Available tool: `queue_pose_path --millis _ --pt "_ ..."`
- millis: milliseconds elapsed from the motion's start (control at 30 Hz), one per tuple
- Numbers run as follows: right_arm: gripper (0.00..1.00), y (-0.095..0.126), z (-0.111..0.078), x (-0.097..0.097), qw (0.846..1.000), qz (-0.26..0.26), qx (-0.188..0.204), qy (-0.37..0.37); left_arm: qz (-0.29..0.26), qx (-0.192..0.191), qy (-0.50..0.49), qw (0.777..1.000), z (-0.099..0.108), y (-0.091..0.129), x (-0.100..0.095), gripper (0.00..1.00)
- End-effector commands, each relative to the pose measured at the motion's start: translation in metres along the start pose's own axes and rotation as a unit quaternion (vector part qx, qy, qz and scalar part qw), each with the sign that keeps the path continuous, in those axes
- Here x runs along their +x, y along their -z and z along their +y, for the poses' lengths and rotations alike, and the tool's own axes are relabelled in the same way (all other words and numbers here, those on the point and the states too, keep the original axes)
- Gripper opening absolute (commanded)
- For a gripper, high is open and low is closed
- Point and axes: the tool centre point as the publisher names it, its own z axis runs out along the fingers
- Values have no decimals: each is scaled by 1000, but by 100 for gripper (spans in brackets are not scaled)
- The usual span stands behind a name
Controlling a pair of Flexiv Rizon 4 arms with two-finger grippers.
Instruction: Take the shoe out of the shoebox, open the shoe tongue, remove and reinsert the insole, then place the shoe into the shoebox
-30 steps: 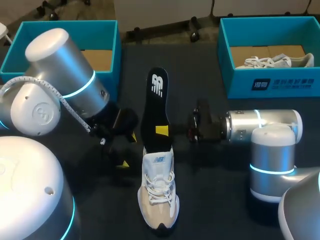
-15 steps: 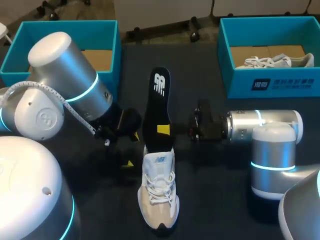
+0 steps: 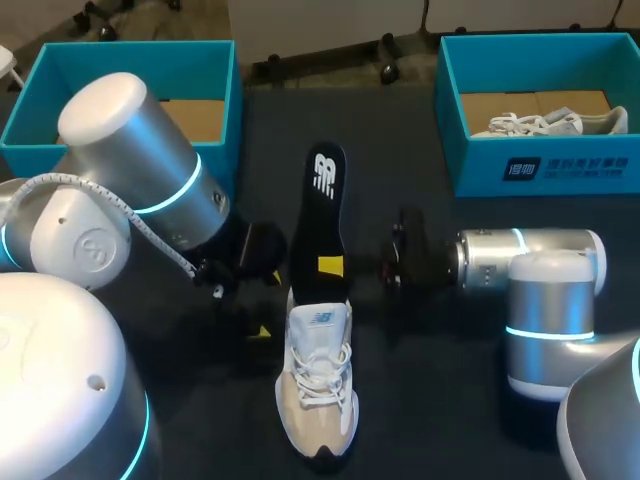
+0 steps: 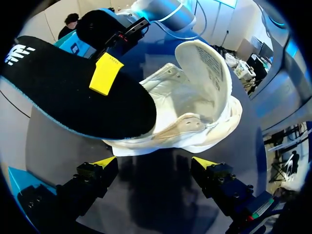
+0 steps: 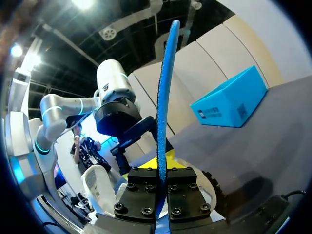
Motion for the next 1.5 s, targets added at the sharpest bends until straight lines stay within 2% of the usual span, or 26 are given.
queue_pose_path --millis 33,333,933,1300,1333,1400,1500 --pt "0 1 -6 2 1000 1 -2 1 2 0 -1 1000 0 -1 -2 100" --pt "0 -3 -20 6 1000 15 -2 -10 2 0 -1 1000 0 -1 -2 100" --pt "0 -12 -49 19 999 6 1 -40 2 0 -1 1000 0 -1 -2 100" --pt "0 -16 -42 25 999 9 1 -34 2 0 -1 1000 0 -1 -2 100" --pt "7 -16 -41 25 999 10 2 -32 2 0 -1 1000 0 -1 -2 100" --pt "14 -17 -38 26 999 11 3 -30 2 0 -1 1000 0 -1 -2 100" --pt "29 -18 -35 27 1000 12 6 -27 2 0 -1 1000 0 -1 -2 100"
